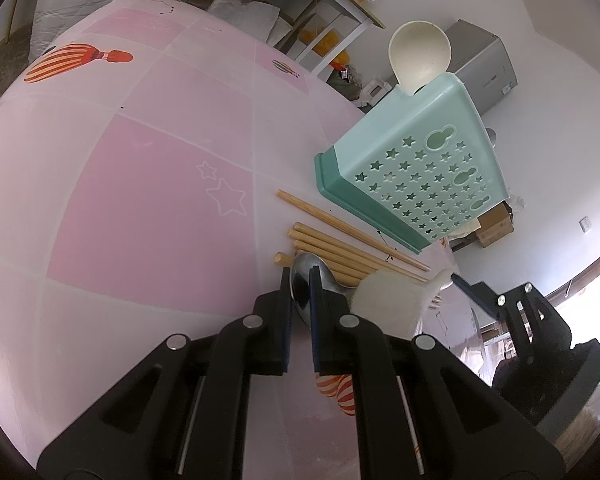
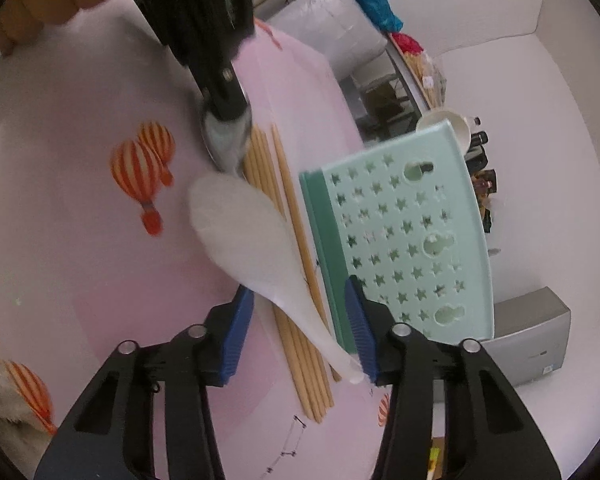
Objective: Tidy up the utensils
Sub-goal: 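Hold the steel spoon in the left tool while the right tool closes on the white rice paddle, then drop the steel spoon into the green holder with the left tool while the right tool lifts the paddle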
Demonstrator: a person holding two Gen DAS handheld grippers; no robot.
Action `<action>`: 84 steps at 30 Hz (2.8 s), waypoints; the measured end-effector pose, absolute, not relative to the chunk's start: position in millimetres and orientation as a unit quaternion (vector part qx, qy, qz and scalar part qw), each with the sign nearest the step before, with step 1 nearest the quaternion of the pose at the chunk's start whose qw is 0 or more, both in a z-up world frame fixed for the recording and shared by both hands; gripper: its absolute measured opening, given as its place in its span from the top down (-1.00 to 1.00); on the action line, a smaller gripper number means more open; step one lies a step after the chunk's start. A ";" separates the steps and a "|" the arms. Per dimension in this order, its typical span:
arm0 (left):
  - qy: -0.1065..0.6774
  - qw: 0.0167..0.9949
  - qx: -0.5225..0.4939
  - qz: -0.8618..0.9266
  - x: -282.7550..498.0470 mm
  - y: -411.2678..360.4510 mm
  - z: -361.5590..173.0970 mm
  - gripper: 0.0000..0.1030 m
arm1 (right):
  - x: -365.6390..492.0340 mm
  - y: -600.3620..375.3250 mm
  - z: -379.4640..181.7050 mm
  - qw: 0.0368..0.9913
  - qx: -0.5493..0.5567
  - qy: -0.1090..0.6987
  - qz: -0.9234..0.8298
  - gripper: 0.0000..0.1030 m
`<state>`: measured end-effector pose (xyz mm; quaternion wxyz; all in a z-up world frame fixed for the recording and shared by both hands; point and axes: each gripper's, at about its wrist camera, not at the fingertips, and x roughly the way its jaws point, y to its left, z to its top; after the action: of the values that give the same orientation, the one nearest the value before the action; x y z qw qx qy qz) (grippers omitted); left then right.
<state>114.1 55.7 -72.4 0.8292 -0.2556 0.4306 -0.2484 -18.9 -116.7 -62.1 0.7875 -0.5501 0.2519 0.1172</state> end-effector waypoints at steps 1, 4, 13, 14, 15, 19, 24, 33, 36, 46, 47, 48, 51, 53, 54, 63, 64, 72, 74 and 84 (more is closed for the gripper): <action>0.431 0.829 -0.256 -0.248 114.1 55.8 -72.4 0.87 | -21.0 -113.4 -61.9 0.790 -0.548 0.248 0.120 0.20; 0.430 0.830 -0.255 -0.249 114.3 56.1 -72.3 0.87 | -22.2 -106.3 -59.0 0.802 -0.535 0.237 0.124 0.32; 0.431 0.828 -0.253 -0.253 115.8 55.6 -72.3 0.87 | -16.7 -89.5 -66.2 0.813 -0.519 0.232 0.129 0.59; 0.431 0.828 -0.253 -0.254 115.9 55.7 -72.1 0.87 | -16.2 -87.4 -67.4 0.815 -0.517 0.229 0.126 0.59; 0.431 0.828 -0.253 -0.255 116.3 55.9 -72.1 0.87 | -15.7 -87.1 -68.1 0.816 -0.517 0.226 0.125 0.61; 0.431 0.827 -0.253 -0.256 116.5 56.6 -71.7 0.87 | -17.8 -85.0 -66.1 0.826 -0.517 0.202 0.101 0.82; 0.431 0.828 -0.252 -0.256 116.4 55.9 -72.2 0.87 | -16.7 -95.5 -49.4 0.856 -0.477 0.190 0.054 0.91; 0.410 0.845 -0.241 -0.245 107.8 57.3 -62.6 0.94 | -9.7 -129.6 -1.9 0.925 -0.333 0.179 -0.045 0.95; 0.395 0.856 -0.230 -0.241 103.0 57.2 -50.2 0.95 | -3.8 -143.1 9.4 0.941 -0.282 0.179 -0.062 0.95; 0.312 0.906 -0.157 -0.238 77.5 49.4 26.9 0.98 | -4.4 -186.4 37.5 0.972 -0.153 0.153 -0.093 0.95; 0.304 0.910 -0.154 -0.237 75.9 49.0 33.7 0.98 | -3.4 -190.3 38.3 0.973 -0.144 0.153 -0.093 0.95; 0.298 0.913 -0.150 -0.236 74.6 48.5 40.5 0.98 | -2.9 -195.1 38.8 0.975 -0.135 0.152 -0.093 0.95; 0.272 0.924 -0.137 -0.232 70.9 48.1 65.6 0.98 | -3.6 -206.1 40.8 0.978 -0.112 0.151 -0.092 0.95; 0.257 0.930 -0.130 -0.229 68.5 49.1 79.4 0.98 | -6.3 -214.2 41.4 0.980 -0.096 0.149 -0.092 0.95; 0.248 0.933 -0.127 -0.228 68.5 49.7 87.2 0.98 | -6.6 -217.8 41.5 0.981 -0.089 0.149 -0.092 0.95; 0.148 0.968 -0.052 -0.195 75.0 30.8 161.2 0.98 | -10.5 -250.5 39.2 0.985 -0.020 0.148 -0.082 0.95; 0.138 0.972 -0.035 -0.188 76.5 25.7 166.1 0.98 | -10.6 -252.1 38.9 0.985 -0.018 0.148 -0.082 0.95; 0.150 0.972 0.078 -0.161 102.9 -22.3 162.8 0.98 | -9.8 -258.0 37.3 0.986 0.000 0.149 -0.076 0.95; 0.163 0.969 0.110 -0.151 112.2 -36.8 156.6 0.98 | -9.7 -259.3 36.1 0.986 0.002 0.151 -0.076 0.95; 0.223 0.951 0.147 -0.158 143.7 -67.4 128.9 0.95 | -5.4 -268.1 31.0 0.985 0.020 0.160 -0.069 0.95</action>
<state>143.7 -67.4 128.9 0.9505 0.1466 0.2234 -0.1584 -5.4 -268.1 31.0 0.9846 0.0196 0.1595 -0.0694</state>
